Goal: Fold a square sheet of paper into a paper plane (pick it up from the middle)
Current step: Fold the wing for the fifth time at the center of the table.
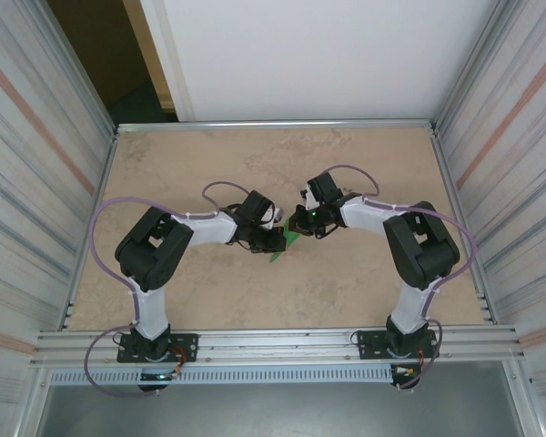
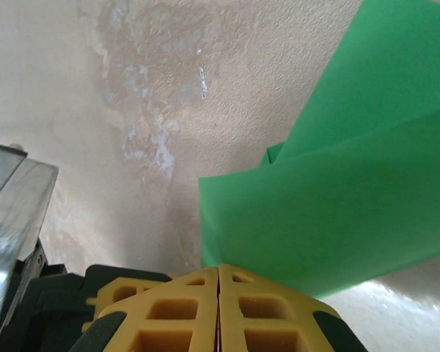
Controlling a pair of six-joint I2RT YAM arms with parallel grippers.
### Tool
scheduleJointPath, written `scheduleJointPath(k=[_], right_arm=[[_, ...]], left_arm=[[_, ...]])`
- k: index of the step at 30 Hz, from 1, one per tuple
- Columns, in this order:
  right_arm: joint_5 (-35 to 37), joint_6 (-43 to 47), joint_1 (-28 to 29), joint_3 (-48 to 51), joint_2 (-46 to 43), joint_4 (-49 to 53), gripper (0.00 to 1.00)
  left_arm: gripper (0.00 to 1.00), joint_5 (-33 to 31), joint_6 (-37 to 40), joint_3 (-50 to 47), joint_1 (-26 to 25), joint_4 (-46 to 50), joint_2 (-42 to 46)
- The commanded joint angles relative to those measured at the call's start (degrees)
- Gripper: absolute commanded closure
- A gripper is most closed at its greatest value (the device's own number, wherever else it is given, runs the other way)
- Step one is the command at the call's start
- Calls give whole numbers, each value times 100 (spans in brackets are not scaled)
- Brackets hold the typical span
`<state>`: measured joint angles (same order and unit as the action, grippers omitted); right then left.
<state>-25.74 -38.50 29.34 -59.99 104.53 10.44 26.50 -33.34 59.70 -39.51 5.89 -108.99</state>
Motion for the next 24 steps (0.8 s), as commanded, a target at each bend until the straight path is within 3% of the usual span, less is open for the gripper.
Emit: scheduleJointPath(k=[1,16,24], right_arm=[[-174,1,19,-169,209,-7,91],[50,138,-25,-79,532,131,92],[108,322,-113,127,630,132,93]], left_arm=[[97,-184,-89,-192,-56,262,-141],[97,-143,-123,-183,-40,248,29],[94,204,-317,-83,81,-8,467]])
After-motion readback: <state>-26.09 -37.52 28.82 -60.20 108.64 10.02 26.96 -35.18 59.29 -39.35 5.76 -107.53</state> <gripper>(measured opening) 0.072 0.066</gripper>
